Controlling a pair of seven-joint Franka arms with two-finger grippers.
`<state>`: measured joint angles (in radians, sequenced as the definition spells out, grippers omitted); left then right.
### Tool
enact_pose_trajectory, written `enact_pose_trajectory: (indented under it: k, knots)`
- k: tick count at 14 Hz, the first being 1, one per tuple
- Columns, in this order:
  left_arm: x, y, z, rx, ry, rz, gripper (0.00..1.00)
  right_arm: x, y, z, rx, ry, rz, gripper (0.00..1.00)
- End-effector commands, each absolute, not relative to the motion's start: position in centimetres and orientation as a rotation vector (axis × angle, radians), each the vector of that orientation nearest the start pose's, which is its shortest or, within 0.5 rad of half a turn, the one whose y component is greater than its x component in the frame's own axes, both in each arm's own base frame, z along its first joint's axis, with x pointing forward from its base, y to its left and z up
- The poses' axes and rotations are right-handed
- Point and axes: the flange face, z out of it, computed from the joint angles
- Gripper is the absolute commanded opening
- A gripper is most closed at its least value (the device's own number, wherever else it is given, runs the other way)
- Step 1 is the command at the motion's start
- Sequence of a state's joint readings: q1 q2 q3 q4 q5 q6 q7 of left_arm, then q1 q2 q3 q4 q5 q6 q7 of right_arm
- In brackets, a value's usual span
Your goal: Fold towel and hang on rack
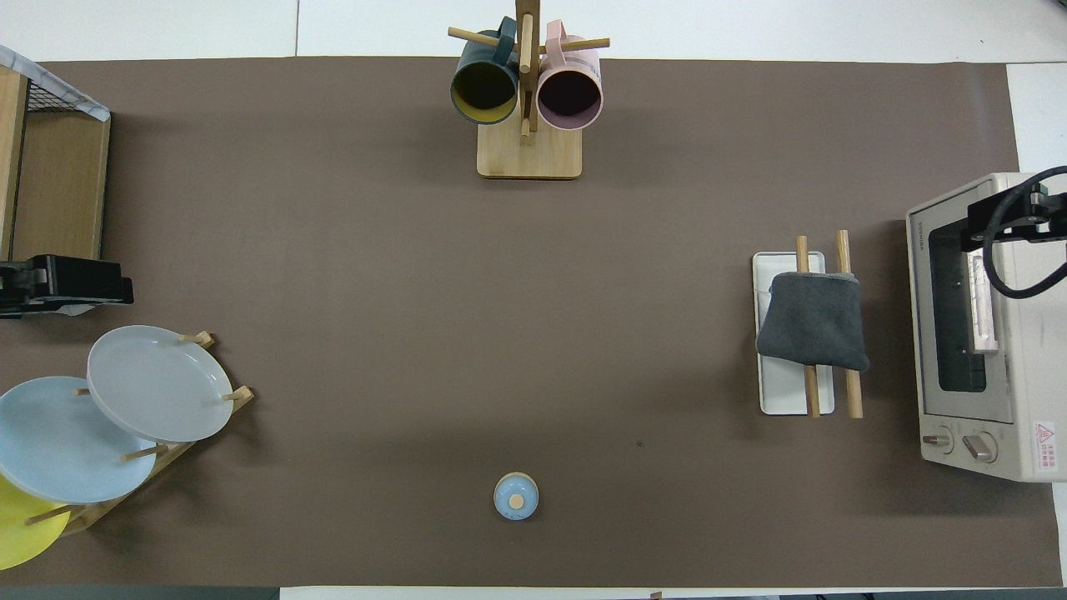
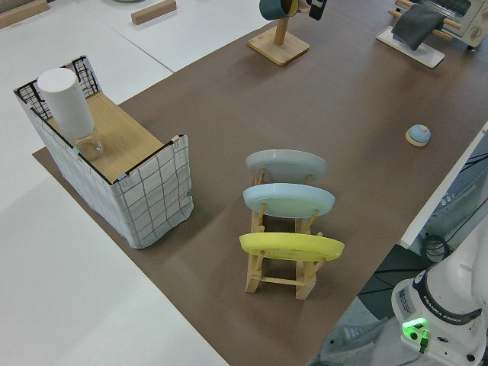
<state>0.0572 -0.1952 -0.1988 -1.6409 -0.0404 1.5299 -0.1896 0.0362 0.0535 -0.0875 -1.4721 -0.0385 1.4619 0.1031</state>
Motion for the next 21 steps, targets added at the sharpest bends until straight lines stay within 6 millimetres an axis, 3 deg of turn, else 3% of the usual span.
enact_pose_trajectory:
  k: [1, 3, 10, 21]
  knots:
    - [47.4, -8.3, 69.0, -3.156, -0.068, -0.122, 1.0, 55.6, -3.4, 63.1, -3.155, 0.218, 0.106, 1.0]
    - [47.4, -8.3, 69.0, -3.156, -0.068, -0.122, 1.0, 55.5, -3.9, 63.1, -3.155, 0.233, 0.106, 1.0]
    - [47.4, -8.3, 68.9, -3.156, -0.068, -0.119, 1.0, 55.6, -2.7, 63.1, -3.135, 0.192, 0.096, 1.0]
    - [47.4, -8.3, 69.0, -3.157, -0.068, -0.122, 1.0, 56.1, -3.3, 62.0, -3.12, 0.214, 0.11, 1.0]
